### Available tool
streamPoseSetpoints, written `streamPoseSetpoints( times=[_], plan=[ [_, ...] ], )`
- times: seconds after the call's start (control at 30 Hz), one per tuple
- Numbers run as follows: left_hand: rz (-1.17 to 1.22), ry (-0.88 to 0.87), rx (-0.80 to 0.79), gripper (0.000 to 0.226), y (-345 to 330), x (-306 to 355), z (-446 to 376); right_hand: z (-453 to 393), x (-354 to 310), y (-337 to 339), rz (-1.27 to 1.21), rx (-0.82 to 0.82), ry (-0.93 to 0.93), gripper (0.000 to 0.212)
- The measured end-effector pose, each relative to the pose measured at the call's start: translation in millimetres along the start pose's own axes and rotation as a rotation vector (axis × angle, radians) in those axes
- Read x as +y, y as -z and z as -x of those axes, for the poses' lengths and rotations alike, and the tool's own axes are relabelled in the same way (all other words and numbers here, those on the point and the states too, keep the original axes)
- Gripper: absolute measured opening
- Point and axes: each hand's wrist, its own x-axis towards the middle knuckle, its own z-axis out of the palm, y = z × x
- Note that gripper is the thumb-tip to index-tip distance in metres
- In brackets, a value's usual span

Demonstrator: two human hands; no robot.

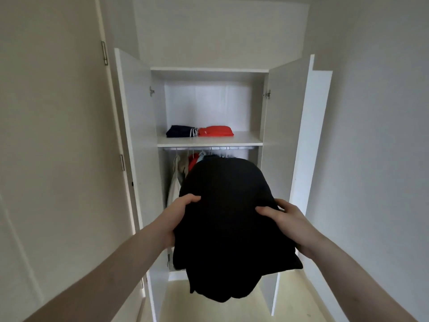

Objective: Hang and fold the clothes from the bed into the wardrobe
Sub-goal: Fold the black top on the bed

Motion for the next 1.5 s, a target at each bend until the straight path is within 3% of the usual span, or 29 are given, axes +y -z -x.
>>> streamPoseSetpoints(
  times=[0.23,0.4,0.53,0.77,0.97,1.07,1.2,1.5],
  plan=[
    [0.047,-0.011,-0.004,0.063,1,77,-139,-138,-26,10,-0.038,0.053,0.064,0.048],
    [0.034,-0.03,-0.016,0.061,-5,123,-226,-229,-38,22,0.049,-0.011,0.095,0.059],
    [0.031,-0.071,-0.013,0.055,-16,166,-301,-320,-47,32,0.05,0.035,0.162,0.072],
    [-0.036,-0.146,-0.057,0.079,-28,226,-412,-470,-65,60,-0.02,0.074,0.194,0.059],
    [-0.063,-0.188,-0.062,0.063,-31,276,-498,-580,-72,65,0.006,0.07,0.18,0.068],
    [-0.08,-0.185,-0.1,0.042,-34,303,-546,-634,-76,67,-0.01,0.106,0.173,0.059],
    [-0.107,-0.143,-0.122,0.064,-36,330,-615,-700,-72,67,0.019,0.182,0.166,0.051],
    [-0.132,-0.095,-0.265,0.065,-30,384,-778,-840,-72,57,0.17,0.355,0.081,0.067]
  ],
)
